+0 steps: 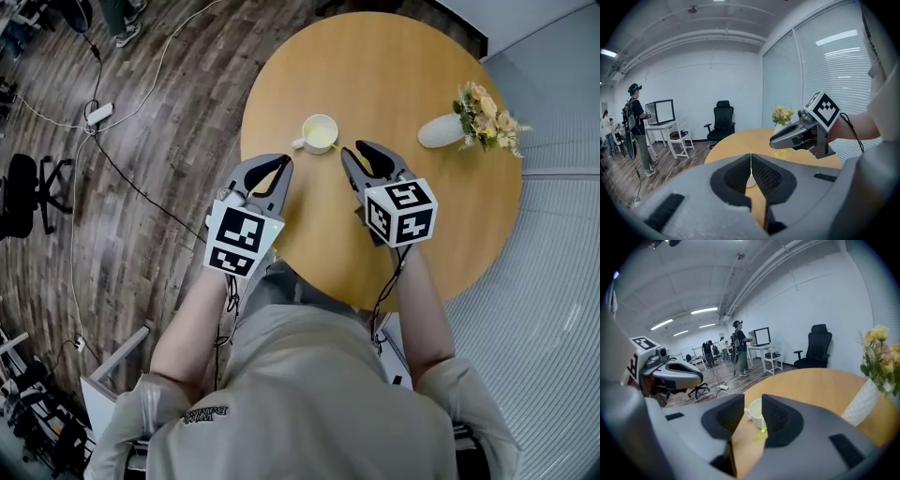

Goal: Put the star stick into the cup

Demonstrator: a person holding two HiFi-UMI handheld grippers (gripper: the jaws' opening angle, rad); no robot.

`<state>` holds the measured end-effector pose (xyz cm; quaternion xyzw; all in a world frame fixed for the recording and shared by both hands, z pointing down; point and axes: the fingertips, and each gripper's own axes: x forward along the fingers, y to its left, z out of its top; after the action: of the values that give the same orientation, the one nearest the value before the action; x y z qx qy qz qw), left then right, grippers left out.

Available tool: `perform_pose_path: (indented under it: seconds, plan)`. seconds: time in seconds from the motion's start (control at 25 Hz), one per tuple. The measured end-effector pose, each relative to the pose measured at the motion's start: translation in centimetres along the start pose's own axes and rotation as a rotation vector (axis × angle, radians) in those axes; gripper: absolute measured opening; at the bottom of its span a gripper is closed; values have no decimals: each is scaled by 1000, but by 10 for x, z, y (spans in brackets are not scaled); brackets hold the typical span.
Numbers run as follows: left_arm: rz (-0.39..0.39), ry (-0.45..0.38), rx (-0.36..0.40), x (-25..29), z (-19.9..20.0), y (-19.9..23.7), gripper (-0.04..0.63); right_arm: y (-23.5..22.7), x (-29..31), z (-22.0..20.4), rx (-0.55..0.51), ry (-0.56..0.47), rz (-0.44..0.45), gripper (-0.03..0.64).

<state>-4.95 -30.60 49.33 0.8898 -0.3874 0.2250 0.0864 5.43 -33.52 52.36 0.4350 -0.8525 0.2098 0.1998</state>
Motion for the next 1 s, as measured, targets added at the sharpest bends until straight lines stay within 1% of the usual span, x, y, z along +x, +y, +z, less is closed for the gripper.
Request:
perform_pose_path:
  seconds: [0.2, 0.32, 0.52, 0.64, 0.72, 0.8, 0.92, 0.96, 1.0]
  plan:
    - [17, -78, 25, -23, 35, -1, 23, 9, -34, 30, 1, -92, -17, 114]
    - [26, -124, 45, -37, 57, -4, 23, 15, -59, 50, 15, -164, -16, 109]
    - [32, -193, 89, -59, 91, -16, 23, 24, -105, 83, 46, -285, -4, 63]
    - [29, -230, 115, -74, 109, -24, 23, 31, -134, 100, 56, -353, 9, 49]
    - [26, -253, 132, -82, 121, -31, 23, 37, -153, 110, 38, -389, 5, 46]
    - [33, -280, 157, -90, 132, -37, 23, 44, -172, 119, 0, -420, -2, 44]
    - [78, -314, 248, -100, 144, -44, 23, 55, -198, 129, -76, -454, -5, 43]
    - [81, -324, 270, -103, 147, -48, 23, 59, -206, 131, -90, -465, 1, 43]
    - [74, -334, 275, -106, 150, -53, 23, 62, -213, 134, -100, -475, 9, 43]
